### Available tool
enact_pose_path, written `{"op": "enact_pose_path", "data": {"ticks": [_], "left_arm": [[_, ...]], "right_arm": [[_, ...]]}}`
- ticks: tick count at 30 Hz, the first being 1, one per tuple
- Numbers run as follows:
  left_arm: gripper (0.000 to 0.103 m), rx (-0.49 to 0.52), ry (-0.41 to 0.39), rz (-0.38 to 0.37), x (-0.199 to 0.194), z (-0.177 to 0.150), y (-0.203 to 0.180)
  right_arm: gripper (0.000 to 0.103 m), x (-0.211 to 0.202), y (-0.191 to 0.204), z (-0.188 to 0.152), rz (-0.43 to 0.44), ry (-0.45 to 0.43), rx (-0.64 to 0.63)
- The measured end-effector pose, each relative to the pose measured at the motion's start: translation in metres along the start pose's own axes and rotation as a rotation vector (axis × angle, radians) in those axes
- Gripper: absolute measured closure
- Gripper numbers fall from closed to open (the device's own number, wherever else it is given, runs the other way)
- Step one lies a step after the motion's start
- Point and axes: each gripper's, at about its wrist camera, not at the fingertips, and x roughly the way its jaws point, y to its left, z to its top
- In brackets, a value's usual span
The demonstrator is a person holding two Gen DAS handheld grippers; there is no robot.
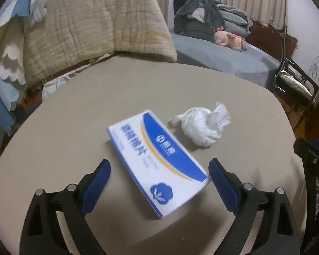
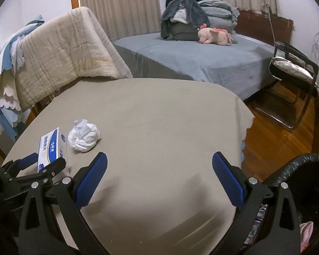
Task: Collect trash
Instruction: 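Move both open grippers back over the table toward the box and tissue, then grasp the Alcohol Pads box with the left gripper while the right grasps the white tissue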
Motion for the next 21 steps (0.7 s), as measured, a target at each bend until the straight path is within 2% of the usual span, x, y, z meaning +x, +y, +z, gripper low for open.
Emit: {"op": "enact_pose_path", "data": {"ticks": [6,9,17,20,21], "left_arm": [[0.012,0.002,0.003,0.024,-0.009,-0.008,0.019],[0.013,-0.016,0.007,0.004,-0.01,-0.007,0.028],[0.015,-0.023,0.048,-0.011,0.015,0.006,0.023],[0.026,-0.032,0.058,-0.026,0.02,0.006,0.025],[0.036,-0.038,0.052,-0.043,0.018,0.007,0.027]], "right_arm": [[0.007,0.006,0.011,-0.004,0.02,0.016,-0.015],[0.007,0.01,0.017,-0.004,0.025,0.022,-0.024],[0.007,0.02,0.025,0.003,0.028,0.019,-0.032],[0.007,0.024,0.029,0.007,0.035,0.019,-0.034],[0.007,0.025,0.03,0.008,0.038,0.018,-0.036]]}}
